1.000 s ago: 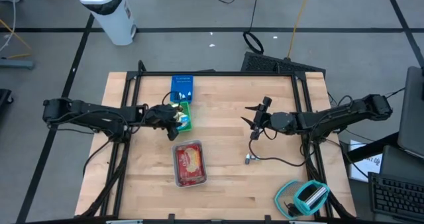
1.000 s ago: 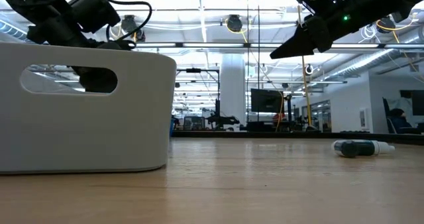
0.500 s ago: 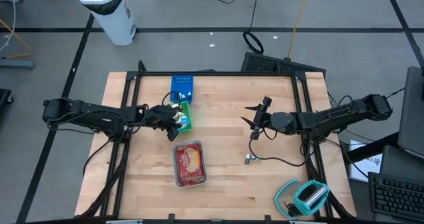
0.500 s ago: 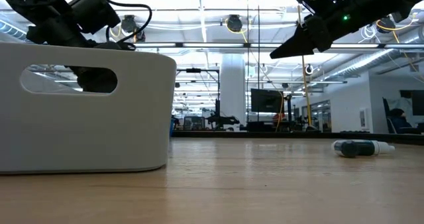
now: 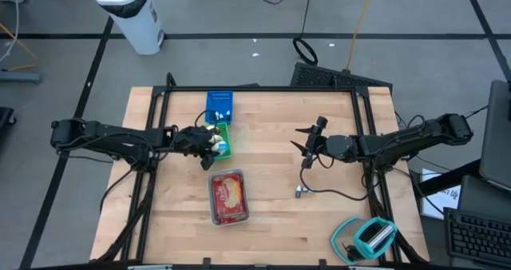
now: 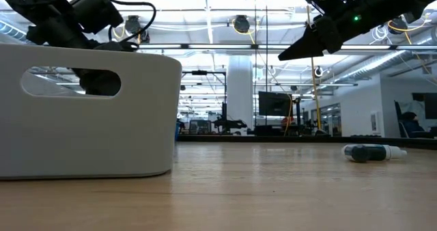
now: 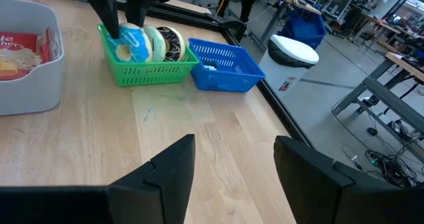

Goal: Pick & Place Food Item
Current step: Put the blue donut into the green bin, then put the brown food coloring bottle into the blue bin

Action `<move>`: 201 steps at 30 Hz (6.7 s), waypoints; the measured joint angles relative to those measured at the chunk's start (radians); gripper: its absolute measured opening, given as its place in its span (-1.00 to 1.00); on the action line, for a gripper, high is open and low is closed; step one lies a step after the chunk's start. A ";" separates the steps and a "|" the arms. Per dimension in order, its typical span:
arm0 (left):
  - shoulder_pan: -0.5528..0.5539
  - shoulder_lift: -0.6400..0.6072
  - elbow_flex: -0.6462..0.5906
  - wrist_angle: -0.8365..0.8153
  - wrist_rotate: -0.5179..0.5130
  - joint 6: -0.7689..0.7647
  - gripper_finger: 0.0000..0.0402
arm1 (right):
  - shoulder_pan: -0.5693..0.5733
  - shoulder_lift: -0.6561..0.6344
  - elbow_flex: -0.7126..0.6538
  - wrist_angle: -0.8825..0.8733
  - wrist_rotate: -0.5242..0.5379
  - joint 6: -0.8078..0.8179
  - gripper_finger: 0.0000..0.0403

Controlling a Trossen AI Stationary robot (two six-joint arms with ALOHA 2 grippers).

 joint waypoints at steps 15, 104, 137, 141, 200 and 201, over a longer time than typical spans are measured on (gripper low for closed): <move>0.000 -0.148 0.000 -0.049 -0.097 0.025 -0.03 | 0.000 0.000 0.000 0.000 0.000 0.000 -0.04; -0.081 0.460 0.172 0.951 -0.095 -0.188 -0.03 | 0.018 0.235 0.000 0.288 -0.015 -0.368 -0.67; -0.099 0.697 0.629 0.609 -0.101 0.037 -0.03 | 0.027 0.235 0.000 0.254 0.065 -0.330 -0.66; -0.098 0.691 0.629 0.613 -0.107 0.073 -0.03 | 0.030 0.235 0.001 0.228 0.045 -0.286 -0.66; -0.047 0.569 0.628 0.455 -0.131 0.103 -0.66 | 0.084 0.205 0.000 0.363 0.168 -0.277 -0.40; -0.043 0.550 0.628 0.435 -0.136 0.113 -0.68 | 0.089 0.194 0.000 0.356 0.167 -0.260 -0.37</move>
